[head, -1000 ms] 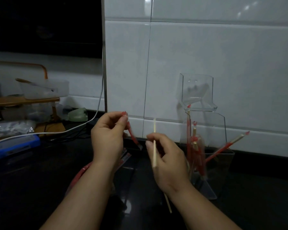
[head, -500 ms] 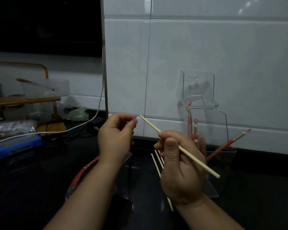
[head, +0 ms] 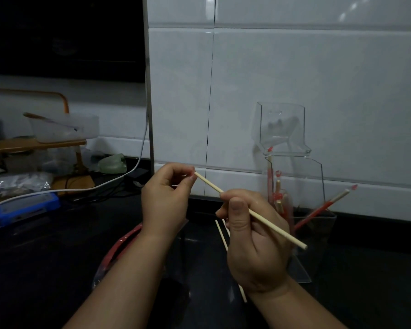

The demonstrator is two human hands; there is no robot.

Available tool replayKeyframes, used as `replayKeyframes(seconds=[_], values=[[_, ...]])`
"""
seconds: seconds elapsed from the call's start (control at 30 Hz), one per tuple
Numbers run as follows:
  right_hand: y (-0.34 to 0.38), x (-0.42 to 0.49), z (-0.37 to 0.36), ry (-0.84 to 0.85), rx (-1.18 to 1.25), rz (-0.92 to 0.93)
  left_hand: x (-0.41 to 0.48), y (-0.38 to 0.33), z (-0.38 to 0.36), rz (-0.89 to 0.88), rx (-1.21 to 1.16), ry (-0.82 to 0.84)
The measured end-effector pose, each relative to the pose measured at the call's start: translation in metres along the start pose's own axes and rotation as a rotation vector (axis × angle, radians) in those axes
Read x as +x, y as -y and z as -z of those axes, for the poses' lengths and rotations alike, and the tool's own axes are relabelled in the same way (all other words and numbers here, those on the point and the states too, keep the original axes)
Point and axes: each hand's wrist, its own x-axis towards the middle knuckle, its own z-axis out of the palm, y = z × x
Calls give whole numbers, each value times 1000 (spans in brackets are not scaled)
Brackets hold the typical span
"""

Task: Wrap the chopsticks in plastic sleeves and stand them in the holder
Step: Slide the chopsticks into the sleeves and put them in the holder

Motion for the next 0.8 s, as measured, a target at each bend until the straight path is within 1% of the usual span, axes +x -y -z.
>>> replayKeyframes(seconds=[0.23, 0.47, 0.8], values=[[1, 0, 0, 5, -19, 56, -3, -5, 1, -43, 63, 14], [1, 1, 1, -4, -21, 51, -5, -6, 1, -75, 87, 28], [2, 2, 2, -19, -21, 24, -5, -3, 2, -146, 194, 38]])
